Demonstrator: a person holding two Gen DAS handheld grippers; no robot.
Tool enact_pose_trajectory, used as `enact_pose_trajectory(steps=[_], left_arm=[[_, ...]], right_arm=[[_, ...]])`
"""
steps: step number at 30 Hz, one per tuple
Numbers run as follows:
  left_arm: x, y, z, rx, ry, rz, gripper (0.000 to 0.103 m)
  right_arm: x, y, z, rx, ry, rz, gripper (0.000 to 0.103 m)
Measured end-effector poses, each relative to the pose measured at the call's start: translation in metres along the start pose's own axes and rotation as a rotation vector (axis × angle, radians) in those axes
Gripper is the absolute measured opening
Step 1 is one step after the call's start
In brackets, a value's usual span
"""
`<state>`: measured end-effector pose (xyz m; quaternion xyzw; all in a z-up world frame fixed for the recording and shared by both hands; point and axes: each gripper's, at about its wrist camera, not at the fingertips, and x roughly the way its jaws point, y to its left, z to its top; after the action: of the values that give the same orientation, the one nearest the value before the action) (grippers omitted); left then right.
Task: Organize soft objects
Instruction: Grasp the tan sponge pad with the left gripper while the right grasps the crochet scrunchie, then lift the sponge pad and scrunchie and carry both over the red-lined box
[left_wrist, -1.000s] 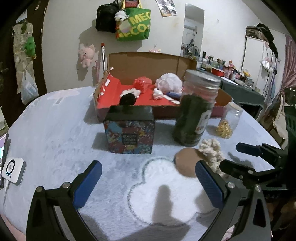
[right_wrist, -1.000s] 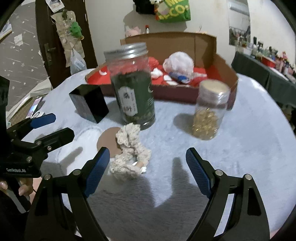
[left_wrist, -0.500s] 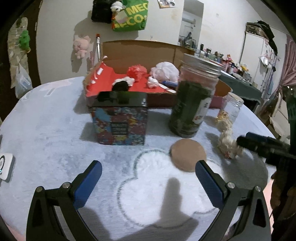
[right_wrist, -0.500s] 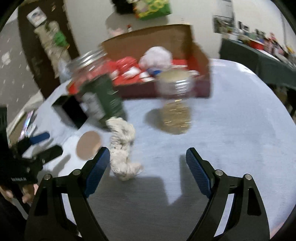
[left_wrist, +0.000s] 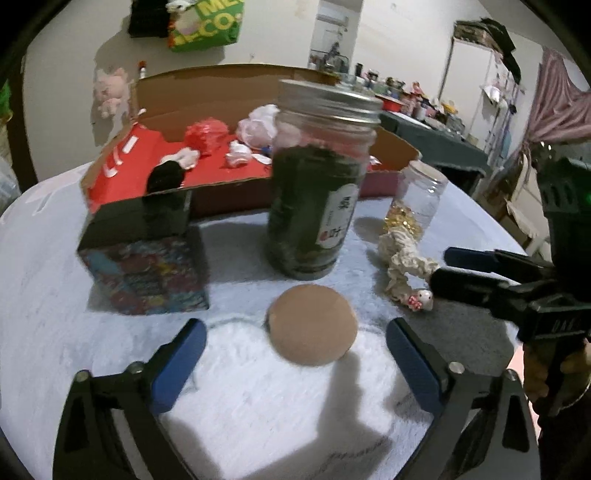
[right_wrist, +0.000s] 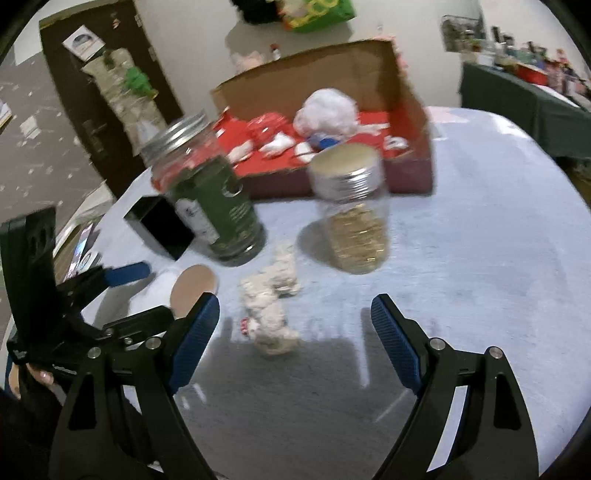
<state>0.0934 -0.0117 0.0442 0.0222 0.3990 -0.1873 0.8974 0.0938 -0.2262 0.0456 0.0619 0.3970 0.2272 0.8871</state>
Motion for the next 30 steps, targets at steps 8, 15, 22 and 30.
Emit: enact_pose_trajectory(steps=[8, 15, 22, 30], left_arm=[[0.021, -0.009, 0.006, 0.081, 0.064, -0.027, 0.054], [0.012, -0.003, 0.004, 0.088, 0.047, -0.065, 0.027], [0.001, 0.001, 0.012, 0.076, 0.03, -0.104, 0.025], [-0.009, 0.003, 0.015, 0.077, 0.013, -0.094, 0.025]], right_arm=[[0.028, 0.013, 0.001, -0.092, 0.05, 0.037, 0.038], [0.021, 0.021, -0.004, -0.127, 0.011, 0.083, 0.019], [0.011, 0.025, 0.001, -0.126, -0.014, 0.108, 0.019], [0.011, 0.021, 0.005, -0.109, -0.009, 0.106, 0.019]])
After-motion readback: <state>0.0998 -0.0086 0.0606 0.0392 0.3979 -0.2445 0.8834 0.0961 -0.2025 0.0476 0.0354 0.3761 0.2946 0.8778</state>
